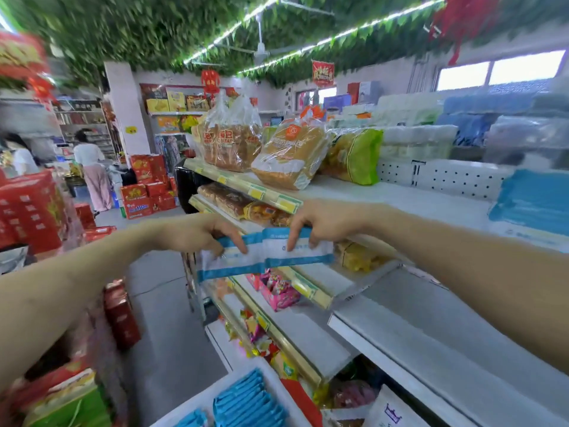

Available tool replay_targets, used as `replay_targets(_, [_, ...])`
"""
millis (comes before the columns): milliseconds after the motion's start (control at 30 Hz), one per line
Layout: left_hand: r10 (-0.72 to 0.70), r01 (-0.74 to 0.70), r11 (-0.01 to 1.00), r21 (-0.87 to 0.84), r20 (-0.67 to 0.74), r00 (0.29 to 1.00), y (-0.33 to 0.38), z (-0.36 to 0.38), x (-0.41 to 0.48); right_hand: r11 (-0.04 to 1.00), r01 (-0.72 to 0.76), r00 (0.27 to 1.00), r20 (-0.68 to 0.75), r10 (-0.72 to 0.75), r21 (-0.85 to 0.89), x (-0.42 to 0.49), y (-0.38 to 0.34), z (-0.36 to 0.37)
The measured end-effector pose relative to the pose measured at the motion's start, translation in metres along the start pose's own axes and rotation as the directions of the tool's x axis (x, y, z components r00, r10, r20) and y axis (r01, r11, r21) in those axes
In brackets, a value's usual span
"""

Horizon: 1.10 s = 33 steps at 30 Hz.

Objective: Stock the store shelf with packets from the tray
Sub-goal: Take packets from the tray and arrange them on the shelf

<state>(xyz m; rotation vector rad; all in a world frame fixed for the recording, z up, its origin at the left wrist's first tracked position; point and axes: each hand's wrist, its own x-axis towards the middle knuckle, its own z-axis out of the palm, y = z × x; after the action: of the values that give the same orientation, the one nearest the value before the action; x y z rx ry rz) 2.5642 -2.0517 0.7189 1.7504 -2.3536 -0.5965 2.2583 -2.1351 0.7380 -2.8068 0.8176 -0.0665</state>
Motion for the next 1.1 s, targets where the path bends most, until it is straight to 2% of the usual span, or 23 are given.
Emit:
replay_targets(167, [0.158,-0.156,0.987,0.036,-0.057,0.986,0.066,-0.066,0.033,0.99,-0.141,0.978,-0.155,0.138,-0.007,-0.075,0.025,-0.082])
replay_targets(300, [0.321,-0.321,0.947,0.023,-0.086,0.943,0.139,-0.088,0.078,0.957,-0.285,0.913,-0.29,0.286,0.047,-0.168,0.061,-0.129])
replay_targets(367, [0.402,-0.404,0.915,0.007,-0.113,0.909,0.183,-0.088,0.103,0.926,-0.374,0.866,-0.339,0.368,0.051,-0.219,0.078,-0.145])
replay_targets(500, [0.552,-0.556,0.831,-0.036,-0.076,0.83,0.272,-0.073,0.157,0.84,-0.542,0.771,-0.381,0.511,0.031,-0.32,0.1,-0.16])
replay_targets(700, [0.668,-0.669,0.738,-0.083,-0.041,0.743,0.407,-0.035,0.209,0.663,-0.733,0.571,-0.393,0.721,0.151,-0.468,0.12,-0.164])
replay_targets(867, [0.739,-0.734,0.67,-0.113,0.006,0.674,0.482,-0.007,0.231,0.533,-0.826,0.441,-0.378,0.814,0.183,-0.554,0.153,-0.15])
replay_targets(1000, [0.76,-0.753,0.648,-0.112,0.032,0.649,0.518,0.004,0.241,0.484,-0.862,0.408,-0.362,0.838,0.148,-0.578,0.194,-0.128])
replay_targets(1100, [0.77,-0.768,0.638,-0.064,0.012,0.638,0.534,0.008,0.242,0.521,-0.842,0.446,-0.363,0.818,0.141,-0.575,0.224,-0.116])
